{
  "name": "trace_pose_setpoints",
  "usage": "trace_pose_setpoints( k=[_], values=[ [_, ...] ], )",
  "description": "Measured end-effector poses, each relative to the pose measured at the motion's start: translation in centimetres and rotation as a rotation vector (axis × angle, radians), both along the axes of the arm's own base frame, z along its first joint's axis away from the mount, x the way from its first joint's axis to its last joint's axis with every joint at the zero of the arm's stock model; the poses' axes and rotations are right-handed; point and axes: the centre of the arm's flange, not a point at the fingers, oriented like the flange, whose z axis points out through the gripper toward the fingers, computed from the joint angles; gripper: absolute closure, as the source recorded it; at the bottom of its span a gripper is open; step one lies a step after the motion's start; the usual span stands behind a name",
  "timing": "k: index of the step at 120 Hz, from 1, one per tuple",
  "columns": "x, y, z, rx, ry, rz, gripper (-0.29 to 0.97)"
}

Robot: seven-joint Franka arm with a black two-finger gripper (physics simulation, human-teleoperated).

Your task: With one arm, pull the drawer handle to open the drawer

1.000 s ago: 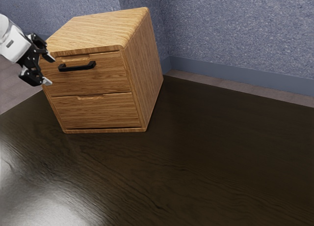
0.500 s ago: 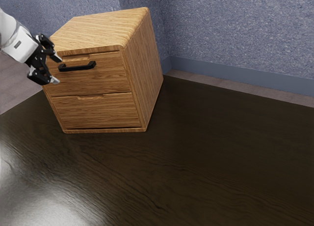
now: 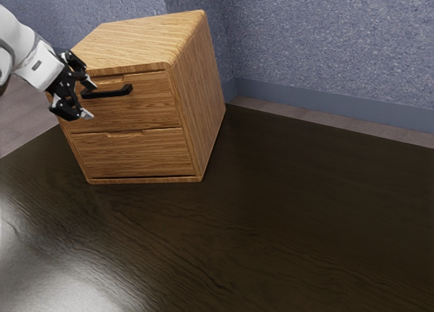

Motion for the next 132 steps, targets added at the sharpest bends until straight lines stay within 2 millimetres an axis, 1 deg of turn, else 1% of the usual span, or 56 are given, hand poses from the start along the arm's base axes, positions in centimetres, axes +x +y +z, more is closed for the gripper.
trace_pose_setpoints(
  k=[10,44,58,64,76,89,92,97,100,101,103,109,118,132],
  values=[
    [0.1,-0.2,-0.1,-0.001,-0.001,-0.002,0.16],
    [0.2,-0.2,-0.1,-0.003,-0.011,-0.002,0.22],
    [0.3,-0.4,-1.3,-0.013,0.011,-0.008,0.12],
    [0.3,-0.4,-1.5,-0.014,0.015,-0.008,0.13],
    [0.3,-0.5,-1.6,-0.017,0.015,-0.011,0.2],
    [0.2,-0.8,-2.9,-0.035,0.046,-0.02,0.09],
    [0.2,-0.8,-3.2,-0.039,0.055,-0.022,0.09],
    [0.1,-1.0,-3.5,-0.045,0.067,-0.026,0.12],
    [0.1,-1.0,-3.6,-0.049,0.072,-0.027,0.1],
    [0.0,-1.1,-3.5,-0.05,0.073,-0.027,0.1],
    [-0.1,-1.2,-3.4,-0.05,0.075,-0.029,0.12],
    [-0.7,-1.7,-2.3,-0.047,0.068,-0.033,0.24],
    [-1.7,-2.2,-0.6,-0.038,0.051,-0.039,0.24],
    [-2.3,-3.1,0.1,-0.039,0.06,-0.051,0.24]
  ],
)
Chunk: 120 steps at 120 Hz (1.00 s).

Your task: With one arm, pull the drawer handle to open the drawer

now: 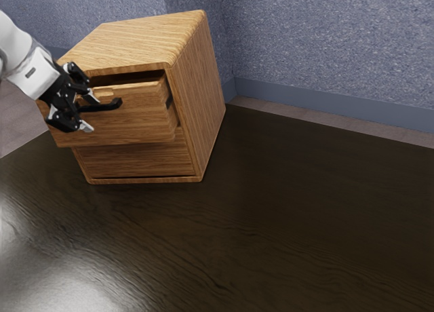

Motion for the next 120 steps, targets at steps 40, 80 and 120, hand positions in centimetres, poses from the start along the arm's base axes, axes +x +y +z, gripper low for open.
trace_pose_setpoints(
  k=[40,80,120],
  values=[
    [-6.1,-2.0,0.0,-0.023,0.043,-0.016,0.23],
    [-10.2,-6.1,-2.1,-0.036,0.076,-0.075,0.2],
    [-15.0,-8.1,0.6,-0.027,0.022,-0.076,0.22]
  ],
)
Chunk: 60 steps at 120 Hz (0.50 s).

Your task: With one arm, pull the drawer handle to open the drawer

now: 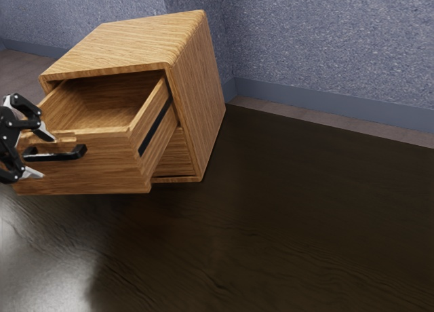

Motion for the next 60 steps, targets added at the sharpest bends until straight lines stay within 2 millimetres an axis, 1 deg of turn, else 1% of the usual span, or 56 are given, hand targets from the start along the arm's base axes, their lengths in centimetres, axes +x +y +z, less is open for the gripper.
trace_pose_setpoints(
  k=[8,16,20,24,30,35,39,45,54,60],
  values=[
    [-1.7,-0.5,2.5,0.02,-0.047,0.014,0.16],
    [-3.1,-1.1,5.8,0.015,-0.09,0.019,0.11],
    [-3.4,-1.3,7.8,0.007,-0.1,0.039,0.09],
    [-3.1,-1.4,9.2,-0.003,-0.083,0.067,0.08],
    [-0.2,-2.8,10.7,-0.002,-0.017,0.118,0.06],
    [3.1,-5.6,11.9,0.011,0.034,0.151,0.05],
    [5.4,-7.6,12.4,0.011,0.069,0.179,0.04],
    [8.0,-9.3,12.1,-0.022,0.119,0.226,0.03],
    [10.9,-10.6,11.8,-0.065,0.165,0.306,0.02],
    [12.9,-11.5,11.1,-0.08,0.194,0.356,0.01]
  ],
)
